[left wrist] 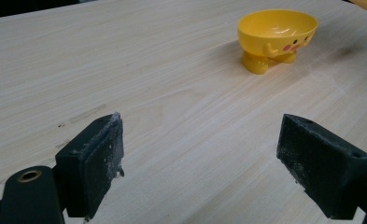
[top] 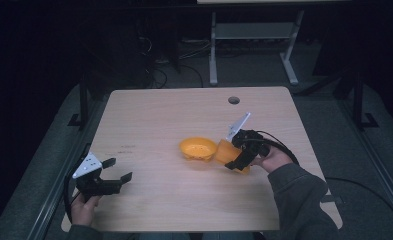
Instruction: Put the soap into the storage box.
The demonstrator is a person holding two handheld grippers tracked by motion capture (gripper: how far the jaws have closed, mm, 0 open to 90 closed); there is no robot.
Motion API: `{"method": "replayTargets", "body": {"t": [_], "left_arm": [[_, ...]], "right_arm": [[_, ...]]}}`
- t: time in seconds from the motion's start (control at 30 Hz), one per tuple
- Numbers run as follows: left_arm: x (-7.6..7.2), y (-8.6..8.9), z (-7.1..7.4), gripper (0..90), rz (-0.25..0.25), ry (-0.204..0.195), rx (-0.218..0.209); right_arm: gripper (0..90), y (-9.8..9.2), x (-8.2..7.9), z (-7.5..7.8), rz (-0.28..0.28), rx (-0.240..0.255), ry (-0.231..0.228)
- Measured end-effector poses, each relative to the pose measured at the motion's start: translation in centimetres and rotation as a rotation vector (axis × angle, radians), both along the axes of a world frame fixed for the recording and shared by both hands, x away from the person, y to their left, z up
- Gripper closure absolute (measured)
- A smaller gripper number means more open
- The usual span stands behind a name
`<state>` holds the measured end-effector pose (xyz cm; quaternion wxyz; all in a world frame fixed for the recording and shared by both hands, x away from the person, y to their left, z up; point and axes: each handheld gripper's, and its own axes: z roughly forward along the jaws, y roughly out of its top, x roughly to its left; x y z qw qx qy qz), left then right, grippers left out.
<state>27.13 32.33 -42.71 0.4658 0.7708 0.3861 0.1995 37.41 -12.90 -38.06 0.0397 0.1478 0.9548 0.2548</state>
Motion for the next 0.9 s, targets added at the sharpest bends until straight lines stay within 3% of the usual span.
{"method": "replayTargets", "body": {"t": [0.7,0.9], "left_arm": [[0.0,0.1,0.0,14.1,0.002,0.001,-0.006],[0.0,0.1,0.0,14.1,-0.002,0.001,-0.001]], "right_arm": [[20.5,2.1,1.3,1.9,0.037,-0.013,-0.034],[20.6,2.6,2.0,1.8,0.045,-0.018,-0.021]]}}
